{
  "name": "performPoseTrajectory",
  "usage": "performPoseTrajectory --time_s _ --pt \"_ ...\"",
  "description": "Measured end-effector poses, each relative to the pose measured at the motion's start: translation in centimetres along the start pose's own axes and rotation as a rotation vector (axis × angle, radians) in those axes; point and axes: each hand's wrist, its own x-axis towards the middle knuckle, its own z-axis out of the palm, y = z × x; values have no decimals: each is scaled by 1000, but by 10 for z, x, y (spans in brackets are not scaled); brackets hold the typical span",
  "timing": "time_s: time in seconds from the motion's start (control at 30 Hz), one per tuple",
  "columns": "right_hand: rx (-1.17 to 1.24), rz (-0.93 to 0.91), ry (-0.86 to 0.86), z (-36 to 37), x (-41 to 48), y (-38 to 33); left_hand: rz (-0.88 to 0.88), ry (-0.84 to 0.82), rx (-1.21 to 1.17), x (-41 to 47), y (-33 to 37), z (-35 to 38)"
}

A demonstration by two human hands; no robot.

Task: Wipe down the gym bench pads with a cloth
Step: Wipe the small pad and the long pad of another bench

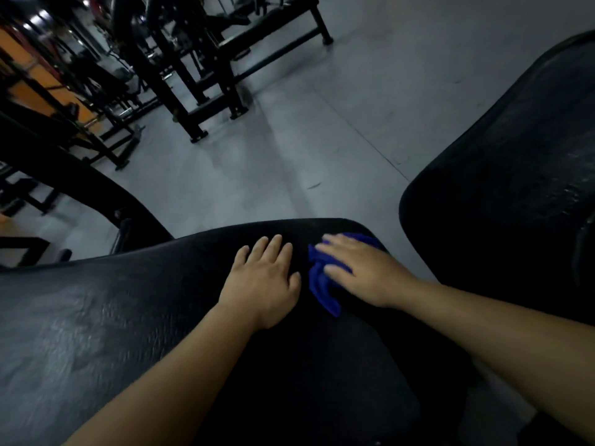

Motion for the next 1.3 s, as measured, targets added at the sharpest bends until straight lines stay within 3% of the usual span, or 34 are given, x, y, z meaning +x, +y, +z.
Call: performPoseTrajectory --time_s 0.1,0.13,0.17,0.23,0.33,0.43,0.53,0.63,0.73,0.83,0.9,0.97,1.03,1.1,1.2,1.3 --pt "-23 359 9 -12 63 17 -9 13 -25 -2 3 2" --pt "-50 401 21 -10 83 7 -15 19 -29 -3 4 2" --pt "-70 377 47 -5 94 -8 -19 22 -37 -2 5 3" --pt "-75 160 113 10 88 -39 -26 30 -53 -1 4 2" --pt "3 -37 14 7 30 -34 -33 34 -69 1 5 2" --pt "-56 121 -23 -5 25 2 -47 29 -85 1 7 0" --pt "-133 276 49 3 41 -23 -48 18 -91 2 9 -2" --pt "-62 18 -18 10 -31 -58 -33 11 -84 4 7 -3" --pt "-9 -157 -155 -12 -125 -34 24 9 -70 0 5 -3" --pt "-80 13 -142 -20 -107 0 97 -63 -73 -20 4 -8" --pt "-112 138 -61 -9 -81 -20 142 -112 -59 -44 -2 -12" --pt "-98 -52 -49 4 -88 -60 183 -100 -24 -75 -17 -13" --pt "-38 -348 -208 0 -127 -81 186 -90 -14 -110 -38 -13" --pt "-35 -499 -317 -16 -151 -66 156 -93 -19 -140 -53 -12" --pt "-69 -451 -280 -24 -132 -45 128 -92 -43 -161 -55 -14" --pt "-52 -386 -246 2 -98 -105 35 -90 -20 -163 -71 -21"
